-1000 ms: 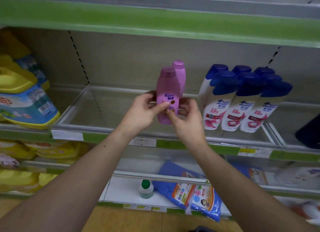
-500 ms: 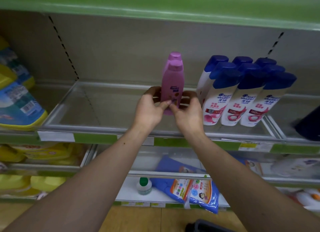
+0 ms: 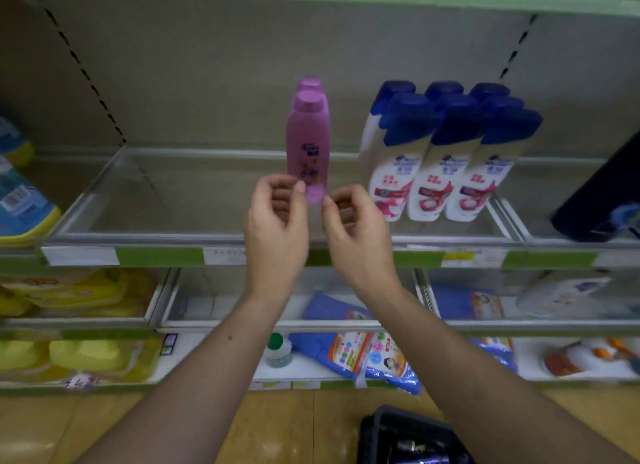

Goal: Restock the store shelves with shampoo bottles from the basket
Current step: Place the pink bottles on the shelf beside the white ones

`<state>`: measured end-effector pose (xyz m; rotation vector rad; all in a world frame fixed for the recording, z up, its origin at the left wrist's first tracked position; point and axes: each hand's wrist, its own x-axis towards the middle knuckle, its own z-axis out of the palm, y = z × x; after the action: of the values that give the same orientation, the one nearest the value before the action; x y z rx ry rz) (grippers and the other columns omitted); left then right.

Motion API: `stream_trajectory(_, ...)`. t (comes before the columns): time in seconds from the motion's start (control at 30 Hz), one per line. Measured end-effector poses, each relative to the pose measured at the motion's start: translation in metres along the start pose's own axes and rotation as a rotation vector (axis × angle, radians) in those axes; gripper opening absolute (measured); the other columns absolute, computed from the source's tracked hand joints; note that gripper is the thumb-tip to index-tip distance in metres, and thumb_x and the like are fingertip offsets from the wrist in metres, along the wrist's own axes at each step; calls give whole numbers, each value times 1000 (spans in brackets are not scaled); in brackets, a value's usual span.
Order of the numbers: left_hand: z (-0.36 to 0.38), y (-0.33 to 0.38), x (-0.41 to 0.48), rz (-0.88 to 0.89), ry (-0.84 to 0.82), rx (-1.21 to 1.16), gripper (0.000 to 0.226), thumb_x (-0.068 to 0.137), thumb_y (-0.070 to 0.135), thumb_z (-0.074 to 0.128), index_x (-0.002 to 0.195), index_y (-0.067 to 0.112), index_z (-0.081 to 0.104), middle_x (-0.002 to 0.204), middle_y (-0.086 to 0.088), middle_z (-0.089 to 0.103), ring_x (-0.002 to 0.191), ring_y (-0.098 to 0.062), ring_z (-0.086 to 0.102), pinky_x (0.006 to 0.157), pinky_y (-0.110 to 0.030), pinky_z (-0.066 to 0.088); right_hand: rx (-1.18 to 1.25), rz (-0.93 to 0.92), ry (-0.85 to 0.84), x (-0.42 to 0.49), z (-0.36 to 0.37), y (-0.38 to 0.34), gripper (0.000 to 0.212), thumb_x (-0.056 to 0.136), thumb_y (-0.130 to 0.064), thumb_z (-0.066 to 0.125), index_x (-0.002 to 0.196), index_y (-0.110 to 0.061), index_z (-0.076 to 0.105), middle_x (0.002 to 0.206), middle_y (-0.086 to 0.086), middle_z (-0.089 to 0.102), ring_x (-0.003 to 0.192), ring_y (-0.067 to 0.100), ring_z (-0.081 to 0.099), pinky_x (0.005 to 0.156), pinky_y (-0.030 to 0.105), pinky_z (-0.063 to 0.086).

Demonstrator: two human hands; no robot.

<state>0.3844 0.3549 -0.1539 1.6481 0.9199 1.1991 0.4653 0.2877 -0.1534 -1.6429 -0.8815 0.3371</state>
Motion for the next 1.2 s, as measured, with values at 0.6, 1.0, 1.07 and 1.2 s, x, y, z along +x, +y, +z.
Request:
stream_trajectory(0.6, 152, -154, -328, -524, -607, 54, 29, 104, 29, 48, 79, 16, 58, 65, 2, 58, 59, -8, 57, 64, -28, 48, 183, 677, 170, -227, -195, 274, 32, 106, -17, 47, 78, -3, 54, 67, 12, 51, 59, 17, 48, 58, 29, 41)
stream_trajectory(1.0, 256, -299, -483, -718, -946, 219, 20, 102, 38, 50, 98, 22, 60, 93, 1, 69, 86, -10, 68, 81, -29, 54, 8, 1012, 309, -358, -272, 490, 22, 103, -25, 53, 100, -5, 62, 83, 4, 63, 76, 14, 57, 68, 29, 46)
stream_trajectory(1.07, 270, -323, -507, -749, -990, 248, 22, 102, 39, 50, 102, 20, 61, 98, -2, 69, 92, -17, 68, 85, -35, 54, -22, 1066, 282, -380, -280, 518, 16, 102, -25, 53, 106, -11, 61, 94, 4, 66, 82, 15, 62, 67, 24, 49)
stream_trajectory(1.2, 294, -366, -558, -780, -1108, 303, 19, 101, 39, 51, 108, 24, 60, 100, 6, 65, 92, -9, 64, 78, -27, 51, -122, 1187, 232, -426, -290, 581, 20, 101, -18, 57, 119, -20, 49, 98, -12, 55, 80, 1, 56, 50, 8, 44)
